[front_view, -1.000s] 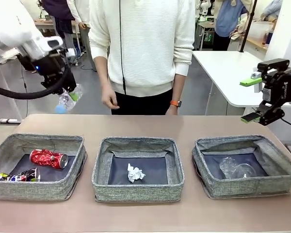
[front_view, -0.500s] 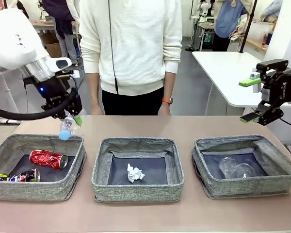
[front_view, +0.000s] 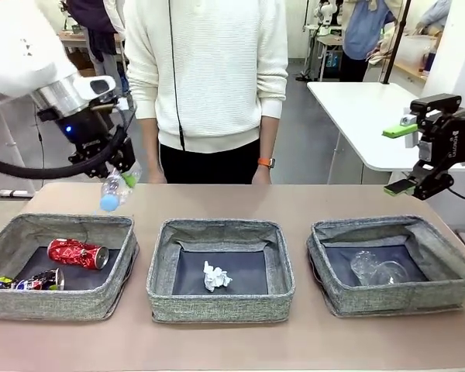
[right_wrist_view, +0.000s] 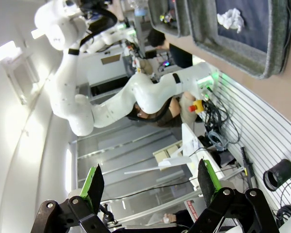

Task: Sort the waste into the appropriate baskets.
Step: Pick up the waste item pointed out by the person.

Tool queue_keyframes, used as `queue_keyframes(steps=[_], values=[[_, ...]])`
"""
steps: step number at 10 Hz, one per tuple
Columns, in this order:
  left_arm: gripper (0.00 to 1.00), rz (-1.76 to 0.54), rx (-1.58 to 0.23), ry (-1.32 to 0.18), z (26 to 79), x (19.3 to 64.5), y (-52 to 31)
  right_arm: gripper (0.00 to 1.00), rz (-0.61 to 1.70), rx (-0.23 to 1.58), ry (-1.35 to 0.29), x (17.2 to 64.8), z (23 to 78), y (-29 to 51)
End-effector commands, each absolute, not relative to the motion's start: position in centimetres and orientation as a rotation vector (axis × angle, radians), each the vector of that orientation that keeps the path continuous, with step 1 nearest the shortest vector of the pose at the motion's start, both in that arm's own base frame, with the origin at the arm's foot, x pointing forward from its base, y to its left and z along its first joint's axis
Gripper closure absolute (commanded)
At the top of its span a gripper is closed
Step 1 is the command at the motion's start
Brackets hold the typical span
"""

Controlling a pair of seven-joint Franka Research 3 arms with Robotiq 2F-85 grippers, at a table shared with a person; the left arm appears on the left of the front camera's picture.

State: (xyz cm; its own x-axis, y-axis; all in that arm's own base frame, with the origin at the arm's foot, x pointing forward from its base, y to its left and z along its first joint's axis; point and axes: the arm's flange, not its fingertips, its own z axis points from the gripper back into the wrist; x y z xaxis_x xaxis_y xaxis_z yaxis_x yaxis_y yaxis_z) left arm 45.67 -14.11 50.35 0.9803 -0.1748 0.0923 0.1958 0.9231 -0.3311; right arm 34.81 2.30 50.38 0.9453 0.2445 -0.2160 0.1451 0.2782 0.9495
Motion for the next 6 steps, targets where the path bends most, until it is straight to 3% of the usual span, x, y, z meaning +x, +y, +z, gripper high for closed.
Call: queue_keyframes(steps=[1, 4, 6], values=[[0.57, -0.073, -0.249, -0.025, 57.1, 41.9, -18.6, 0.0, 0.051, 1.31, 0.363, 34.9, 51.0, 2.5], [0.57, 0.005, -0.24, 0.028, 64.0, 35.7, -27.9, 0.0, 0.051, 1.31, 0.363, 34.9, 51.0, 2.5], [0.57, 0.034, -0.216, 0.139, 67.7, 34.6, -32.2, 0.0, 0.051, 1.31, 0.363, 34.9, 51.0, 2.5]])
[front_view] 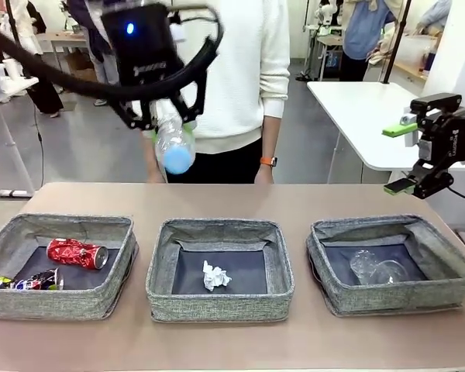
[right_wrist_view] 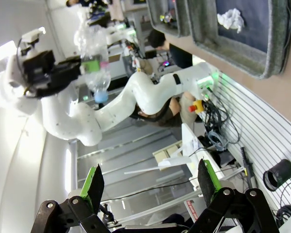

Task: Sort the waste into the appropriate baskets.
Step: Pick up the waste item pointed out by the person.

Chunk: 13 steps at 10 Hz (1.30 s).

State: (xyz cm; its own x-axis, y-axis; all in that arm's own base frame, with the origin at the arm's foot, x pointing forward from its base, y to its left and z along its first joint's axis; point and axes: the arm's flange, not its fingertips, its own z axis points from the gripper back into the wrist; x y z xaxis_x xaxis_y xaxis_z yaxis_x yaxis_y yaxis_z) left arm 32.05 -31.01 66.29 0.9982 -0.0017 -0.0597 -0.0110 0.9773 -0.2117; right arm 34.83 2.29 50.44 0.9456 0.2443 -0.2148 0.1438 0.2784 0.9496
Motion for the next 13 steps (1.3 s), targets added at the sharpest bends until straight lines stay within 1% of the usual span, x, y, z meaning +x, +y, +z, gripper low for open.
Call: queue_keyframes(steps=[1, 2, 3, 6, 8, 10, 12, 13], values=[[0.57, 0.003, -0.262, 0.164, 69.4, 34.5, -33.6, 0.0, 0.051, 1.31, 0.363, 34.9, 51.0, 2.5], [0.57, -0.016, -0.331, 0.178, 70.9, 34.7, -34.6, 0.0, 0.051, 1.31, 0.363, 34.9, 51.0, 2.5], [0.57, -0.005, -0.374, 0.151, 71.5, 34.8, -35.1, 0.0, 0.051, 1.31, 0.363, 34.9, 51.0, 2.5], [0.57, 0.042, -0.32, 0.129, 73.0, 35.0, -35.0, 0.0, 0.051, 1.31, 0.363, 34.9, 51.0, 2.5], [0.57, 0.068, -0.268, 0.142, 76.3, 36.2, -34.3, 0.0, 0.051, 1.31, 0.363, 34.9, 51.0, 2.5], [0.57, 0.093, -0.246, 0.119, 78.7, 37.4, -34.5, 0.0, 0.051, 1.31, 0.363, 34.9, 51.0, 2.5], [0.57, 0.007, -0.194, 0.088, 78.3, 37.8, -34.7, 0.0, 0.051, 1.31, 0.363, 34.9, 51.0, 2.5], [0.57, 0.069, -0.255, 0.102, 77.5, 36.7, -33.2, 0.0, 0.051, 1.31, 0.363, 34.9, 51.0, 2.5]])
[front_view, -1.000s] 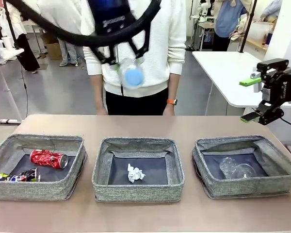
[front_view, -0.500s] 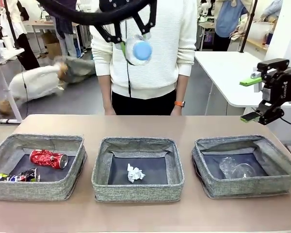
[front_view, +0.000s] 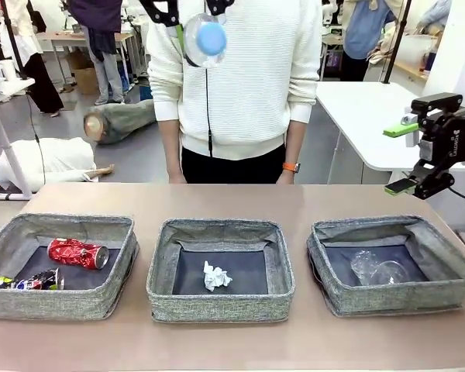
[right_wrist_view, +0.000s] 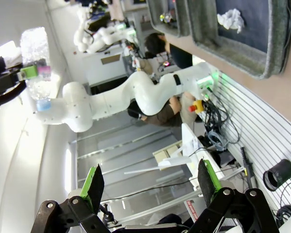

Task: Sort the waste into the appropriate baskets.
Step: Pick up the waste item pointed out by the person.

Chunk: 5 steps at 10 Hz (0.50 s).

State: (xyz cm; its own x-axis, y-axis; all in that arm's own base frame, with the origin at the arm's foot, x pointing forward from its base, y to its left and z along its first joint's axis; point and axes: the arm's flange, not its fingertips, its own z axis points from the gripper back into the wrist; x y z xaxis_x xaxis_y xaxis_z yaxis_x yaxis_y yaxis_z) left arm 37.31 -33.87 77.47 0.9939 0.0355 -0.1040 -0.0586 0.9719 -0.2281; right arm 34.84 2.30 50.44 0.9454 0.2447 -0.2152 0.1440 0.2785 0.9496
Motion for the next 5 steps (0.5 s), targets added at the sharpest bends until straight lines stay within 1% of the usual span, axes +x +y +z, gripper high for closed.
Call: queue_keyframes(steps=[1, 5], values=[[0.57, 0.069, -0.255, 0.102, 77.47, 36.68, -33.18, 0.0, 0.051, 1.31, 0.363, 34.89, 51.02, 2.48], [0.57, 0.069, -0.255, 0.102, 77.47, 36.68, -33.18, 0.0, 0.051, 1.31, 0.363, 34.89, 51.02, 2.48]])
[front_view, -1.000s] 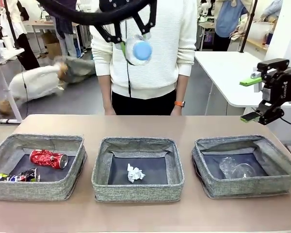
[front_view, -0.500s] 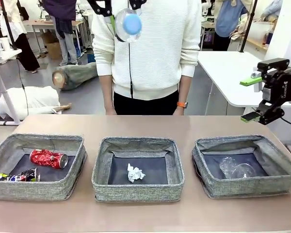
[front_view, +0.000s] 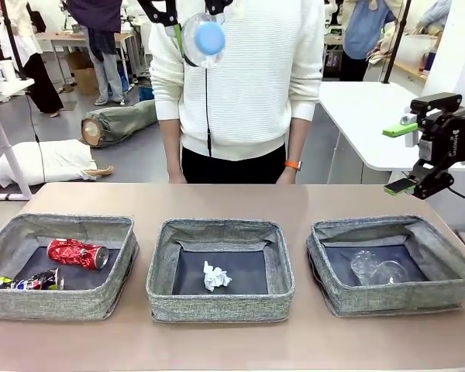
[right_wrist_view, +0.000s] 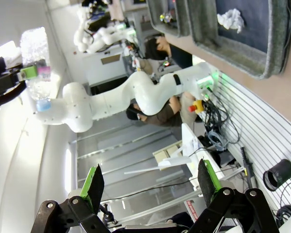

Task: Sort the waste into the appropriate baskets.
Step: Pick up the waste item pointed out by the person.

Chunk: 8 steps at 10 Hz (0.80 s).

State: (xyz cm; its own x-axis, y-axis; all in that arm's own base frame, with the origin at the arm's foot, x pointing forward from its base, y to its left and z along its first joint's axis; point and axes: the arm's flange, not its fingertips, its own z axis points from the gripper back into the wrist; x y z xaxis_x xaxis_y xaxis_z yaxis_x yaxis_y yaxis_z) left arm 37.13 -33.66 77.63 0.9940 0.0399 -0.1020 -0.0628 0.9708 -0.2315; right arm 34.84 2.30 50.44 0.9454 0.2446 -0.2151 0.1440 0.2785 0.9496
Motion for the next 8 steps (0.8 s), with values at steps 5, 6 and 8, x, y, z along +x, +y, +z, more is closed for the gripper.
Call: queue_keyframes(steps=[5, 6, 8], values=[[0.57, 0.069, -0.255, 0.102, 77.47, 36.68, -33.18, 0.0, 0.051, 1.31, 0.363, 34.89, 51.02, 2.48], [0.57, 0.069, -0.255, 0.102, 77.47, 36.68, -33.18, 0.0, 0.051, 1.31, 0.363, 34.89, 51.02, 2.48], [0.57, 0.069, -0.255, 0.102, 77.47, 36.68, -33.18, 0.0, 0.051, 1.31, 0.363, 34.89, 51.02, 2.48]])
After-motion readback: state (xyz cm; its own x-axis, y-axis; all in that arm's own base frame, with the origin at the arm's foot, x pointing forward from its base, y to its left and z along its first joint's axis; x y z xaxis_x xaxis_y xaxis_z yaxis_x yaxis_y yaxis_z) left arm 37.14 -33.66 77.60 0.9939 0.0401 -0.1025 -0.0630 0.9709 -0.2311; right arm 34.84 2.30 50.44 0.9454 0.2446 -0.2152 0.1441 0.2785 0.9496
